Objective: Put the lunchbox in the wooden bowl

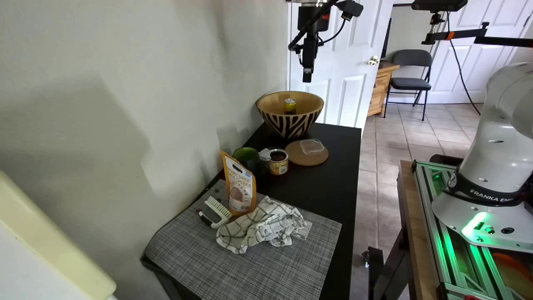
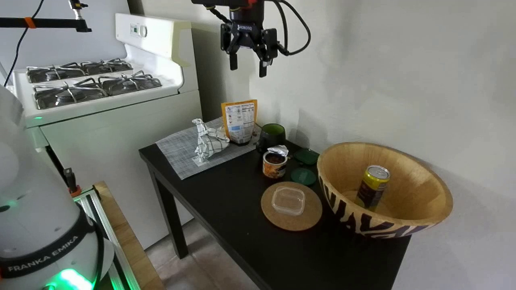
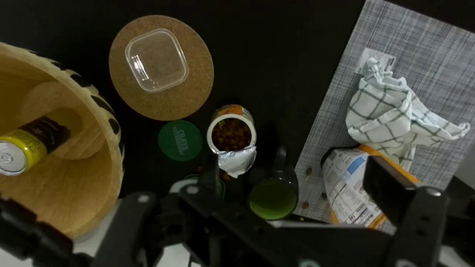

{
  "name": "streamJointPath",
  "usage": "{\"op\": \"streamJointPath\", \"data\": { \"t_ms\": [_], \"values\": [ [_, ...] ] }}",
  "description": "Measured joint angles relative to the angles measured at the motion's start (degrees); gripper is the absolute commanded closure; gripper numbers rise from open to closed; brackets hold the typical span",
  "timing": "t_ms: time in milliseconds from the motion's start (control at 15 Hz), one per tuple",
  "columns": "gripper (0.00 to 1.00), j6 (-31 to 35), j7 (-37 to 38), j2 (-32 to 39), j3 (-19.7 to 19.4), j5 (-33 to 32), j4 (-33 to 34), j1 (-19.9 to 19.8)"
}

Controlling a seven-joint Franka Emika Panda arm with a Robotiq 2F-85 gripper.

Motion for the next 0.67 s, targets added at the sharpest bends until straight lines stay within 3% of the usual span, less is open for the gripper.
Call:
{"op": "streamJointPath", "data": {
  "t_ms": [267,667],
  "values": [
    [0.0,2.5,-10.0,2.3,-4.0,0.1,-5.1,-0.1],
    [0.0,3.0,-12.1,4.7,-5.2,0.2,-6.4,-0.2]
  ]
}}
